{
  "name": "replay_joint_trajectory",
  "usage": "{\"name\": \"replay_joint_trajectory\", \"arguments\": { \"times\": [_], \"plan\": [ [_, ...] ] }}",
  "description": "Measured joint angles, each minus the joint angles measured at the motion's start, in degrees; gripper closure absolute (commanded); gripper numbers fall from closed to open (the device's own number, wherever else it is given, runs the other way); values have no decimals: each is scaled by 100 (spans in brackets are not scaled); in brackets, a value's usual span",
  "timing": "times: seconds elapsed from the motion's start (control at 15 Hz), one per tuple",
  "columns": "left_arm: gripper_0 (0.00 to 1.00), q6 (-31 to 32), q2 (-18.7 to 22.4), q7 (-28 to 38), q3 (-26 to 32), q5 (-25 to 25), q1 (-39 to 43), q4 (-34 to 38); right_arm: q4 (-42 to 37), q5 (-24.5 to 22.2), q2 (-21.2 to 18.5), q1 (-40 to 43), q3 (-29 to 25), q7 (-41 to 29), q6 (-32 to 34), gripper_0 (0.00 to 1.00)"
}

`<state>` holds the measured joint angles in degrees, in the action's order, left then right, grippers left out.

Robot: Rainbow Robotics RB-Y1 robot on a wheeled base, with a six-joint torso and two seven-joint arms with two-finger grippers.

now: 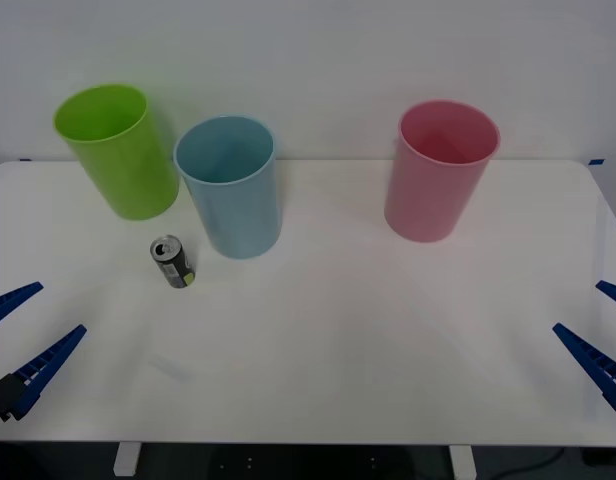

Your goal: Grasp the object on the table and drop it into the matching bin: aluminum can to the light blue bin, PET bottle to the pink bin.

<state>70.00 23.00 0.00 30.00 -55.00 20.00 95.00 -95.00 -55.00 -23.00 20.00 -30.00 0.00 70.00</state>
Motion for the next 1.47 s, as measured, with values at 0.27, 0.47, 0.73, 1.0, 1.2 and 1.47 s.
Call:
{"name": "replay_joint_trajectory", "arguments": {
  "times": [0.27, 0.47, 0.73, 1.0, 1.2, 1.47],
  "plan": [
    [0, 7, -104, -9, -39, -103, 91, -123, 0, 0, 0, 0, 0, 0, 0, 0],
    [0, 19, -98, -34, -85, -129, 109, -134, 0, 0, 0, 0, 0, -1, 0, 0],
    [0, -19, -85, -74, -96, -178, 137, -139, 0, 0, 0, 0, 0, 0, 0, 0],
    [0, -217, -85, -105, -148, -436, 160, -139, 0, 0, 0, 0, 0, 0, 0, 0],
    [0, -574, -85, -107, -241, -571, 164, -139, 0, 0, 0, 0, 0, 0, 0, 0],
    [0, -1144, -91, -113, -409, -582, 249, -142, 0, 0, 0, 0, 0, -1, 0, 0]
  ]
}}
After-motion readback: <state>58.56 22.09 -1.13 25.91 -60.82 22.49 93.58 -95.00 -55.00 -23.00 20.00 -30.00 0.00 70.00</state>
